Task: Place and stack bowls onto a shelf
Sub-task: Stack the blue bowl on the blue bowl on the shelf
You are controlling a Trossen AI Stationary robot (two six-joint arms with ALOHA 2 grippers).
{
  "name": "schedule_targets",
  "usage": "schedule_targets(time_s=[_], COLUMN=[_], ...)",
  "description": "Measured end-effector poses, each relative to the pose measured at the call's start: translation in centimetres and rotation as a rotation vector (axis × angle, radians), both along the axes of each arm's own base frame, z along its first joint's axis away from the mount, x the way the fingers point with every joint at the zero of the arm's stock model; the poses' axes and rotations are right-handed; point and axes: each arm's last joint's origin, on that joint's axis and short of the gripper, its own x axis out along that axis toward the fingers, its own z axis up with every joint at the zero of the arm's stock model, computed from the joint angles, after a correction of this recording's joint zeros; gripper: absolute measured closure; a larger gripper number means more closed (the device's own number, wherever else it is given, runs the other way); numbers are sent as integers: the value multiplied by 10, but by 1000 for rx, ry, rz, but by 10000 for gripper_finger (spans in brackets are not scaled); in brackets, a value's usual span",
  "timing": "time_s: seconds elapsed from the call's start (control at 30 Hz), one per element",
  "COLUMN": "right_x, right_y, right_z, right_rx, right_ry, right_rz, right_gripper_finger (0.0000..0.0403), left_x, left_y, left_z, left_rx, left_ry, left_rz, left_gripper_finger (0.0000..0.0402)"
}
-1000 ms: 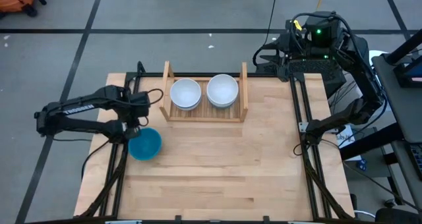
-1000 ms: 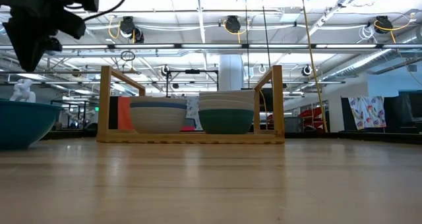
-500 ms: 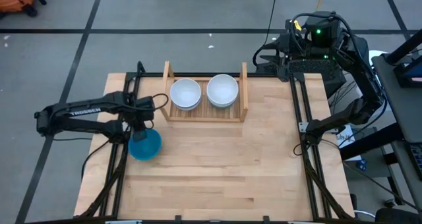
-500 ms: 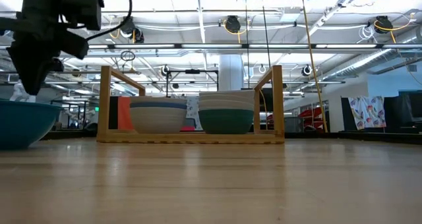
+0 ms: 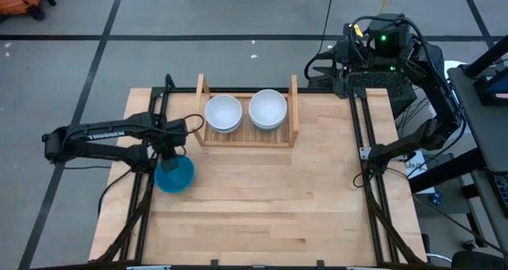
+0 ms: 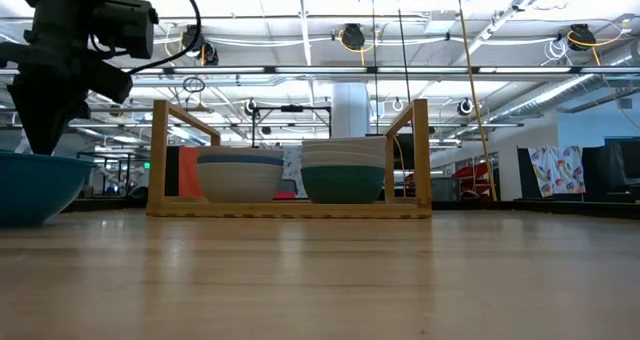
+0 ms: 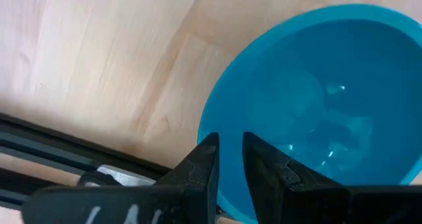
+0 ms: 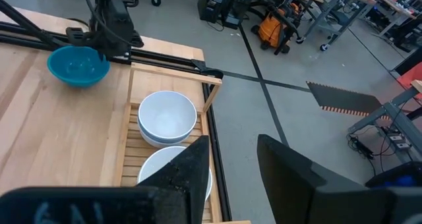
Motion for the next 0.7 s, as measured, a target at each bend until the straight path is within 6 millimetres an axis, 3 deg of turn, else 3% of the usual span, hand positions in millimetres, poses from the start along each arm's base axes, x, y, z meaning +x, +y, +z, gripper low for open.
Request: schedule_targets(time_s=[0.27,0.53,0.7], right_x=[0,0,0], right_y=[0,0,0], right_z=[0,0,0], right_rx=[-22,-22,-22], right_ry=[8,8,8], right_rz=[11,11,11], right_gripper_finger=[280,280,280], left_x=[15,26,28], left_y=[5,10,10], left_z=[-10,-20,-15], left_rx=[-6,22,7], left_ry=[33,65,51], left_rz=[86,62,62], left_gripper_finger=[328,328,328])
